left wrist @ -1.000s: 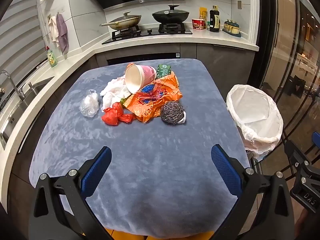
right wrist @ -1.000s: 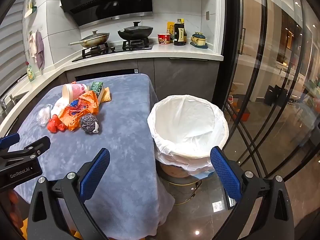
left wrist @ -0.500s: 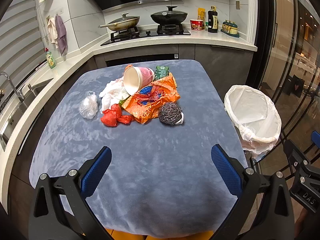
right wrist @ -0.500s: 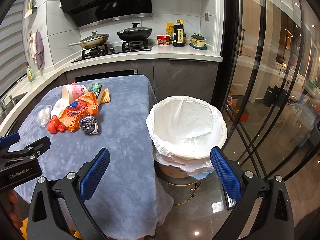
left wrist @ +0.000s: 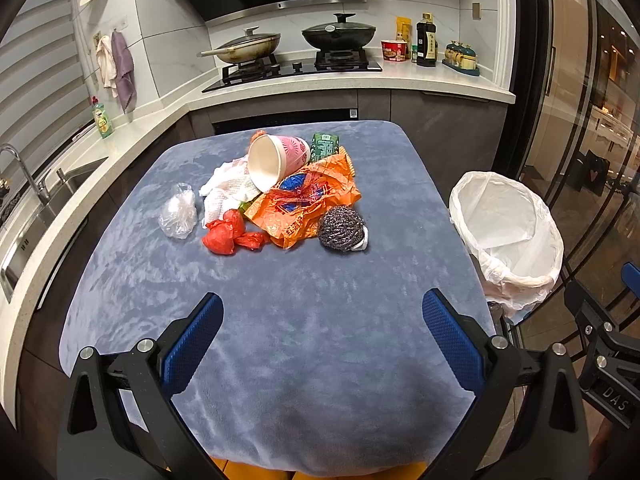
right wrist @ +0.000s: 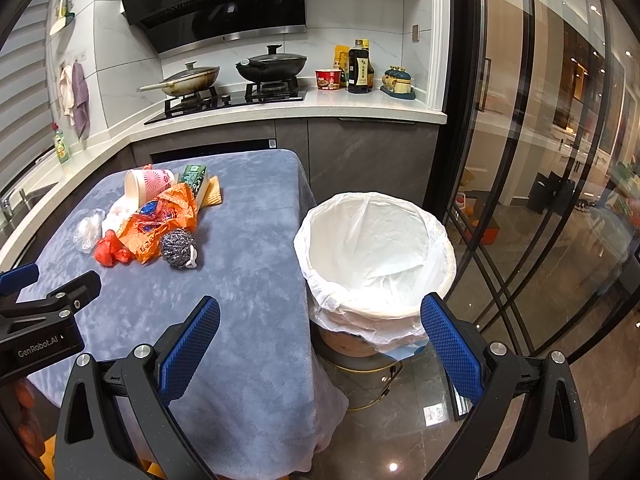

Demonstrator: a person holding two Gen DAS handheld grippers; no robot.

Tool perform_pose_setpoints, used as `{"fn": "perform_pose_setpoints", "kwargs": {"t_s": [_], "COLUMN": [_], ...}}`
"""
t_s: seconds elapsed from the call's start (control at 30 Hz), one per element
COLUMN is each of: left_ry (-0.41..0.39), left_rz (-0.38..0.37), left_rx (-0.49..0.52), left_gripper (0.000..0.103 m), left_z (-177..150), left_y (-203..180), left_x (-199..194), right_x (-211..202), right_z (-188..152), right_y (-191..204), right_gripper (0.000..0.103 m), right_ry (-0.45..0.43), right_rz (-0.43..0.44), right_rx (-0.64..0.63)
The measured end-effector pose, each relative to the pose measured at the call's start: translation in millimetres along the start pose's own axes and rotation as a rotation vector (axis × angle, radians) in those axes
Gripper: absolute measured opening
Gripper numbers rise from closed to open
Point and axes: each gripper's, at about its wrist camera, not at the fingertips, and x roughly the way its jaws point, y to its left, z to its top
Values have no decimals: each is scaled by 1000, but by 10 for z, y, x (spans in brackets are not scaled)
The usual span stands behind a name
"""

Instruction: Collect trash

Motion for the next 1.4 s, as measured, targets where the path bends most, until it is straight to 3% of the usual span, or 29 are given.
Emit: {"fn": "perform_pose_setpoints", "kwargs": {"t_s": [1.4], "left_ry": [4], "left_rz": [1], "left_rx": [-5], "left_gripper": [95], "left_z": [-26], "left_y": [50], "left_x": [20], "right_x": [30], "right_z": [-56], "right_y": [64], "right_gripper": [96], "right_ry": [6], "right_rz": [2], "right_rx": [-14]}}
